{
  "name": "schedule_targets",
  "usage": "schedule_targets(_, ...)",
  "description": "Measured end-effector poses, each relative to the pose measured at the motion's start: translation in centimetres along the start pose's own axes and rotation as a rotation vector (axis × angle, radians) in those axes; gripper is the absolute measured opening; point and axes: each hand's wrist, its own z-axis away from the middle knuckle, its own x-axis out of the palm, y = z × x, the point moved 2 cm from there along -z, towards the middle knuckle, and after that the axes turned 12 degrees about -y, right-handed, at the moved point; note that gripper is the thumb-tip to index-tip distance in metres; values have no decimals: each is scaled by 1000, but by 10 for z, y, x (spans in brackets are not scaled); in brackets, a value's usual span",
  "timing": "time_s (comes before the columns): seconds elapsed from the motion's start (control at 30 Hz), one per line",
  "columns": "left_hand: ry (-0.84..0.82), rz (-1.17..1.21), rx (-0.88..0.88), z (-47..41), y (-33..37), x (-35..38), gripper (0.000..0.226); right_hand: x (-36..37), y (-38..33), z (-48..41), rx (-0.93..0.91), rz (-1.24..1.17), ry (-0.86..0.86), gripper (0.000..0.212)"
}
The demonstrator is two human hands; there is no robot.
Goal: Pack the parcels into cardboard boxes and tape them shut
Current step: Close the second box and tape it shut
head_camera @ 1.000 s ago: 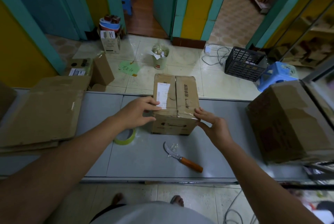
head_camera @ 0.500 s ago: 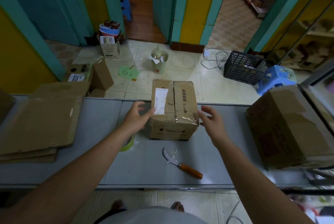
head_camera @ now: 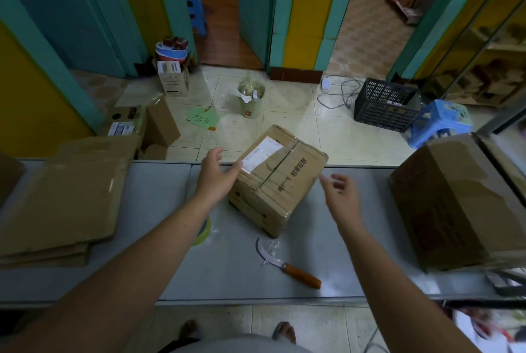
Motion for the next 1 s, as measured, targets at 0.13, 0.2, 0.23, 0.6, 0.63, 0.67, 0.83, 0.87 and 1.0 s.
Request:
schedule_targets(0.13, 59, 215, -148, 46, -35, 39, 96, -21, -18, -46, -108, 73, -28, 60)
schedule_targets(0.2, -57, 325, -144, 58, -42, 65, 115, -19, -26, -58, -126, 97, -176, 53)
schedule_targets(0.23, -83, 343, -129, 59, -40, 74, 121, -17, -27, -59, -125, 98, -220, 47)
schedule_targets(0.6, -356, -129, 51, -12, 34, 30, 64, 3, 20, 56, -111, 25, -82, 30)
schedule_targets(0.63, -380, -162, 64, -19, 37, 26, 65, 7, 21, 62, -114, 6, -85, 30)
schedule_targets(0.67, -399, -180, 75, -25, 38, 23, 67, 9, 23, 64, -113, -4, -85, 29)
schedule_targets(0.83, -201, -54, 38, -21, 22, 22, 81, -10, 20, 42, -37, -38, 33, 26)
schedule_targets(0.87, -135, -41, 4, -10, 14, 25, 82, -18, 15, 30, -37, -57, 78, 27)
schedule_targets(1.0, 159, 278, -177, 46, -30, 48, 83, -38, -13, -34, -110, 36, 17, 48)
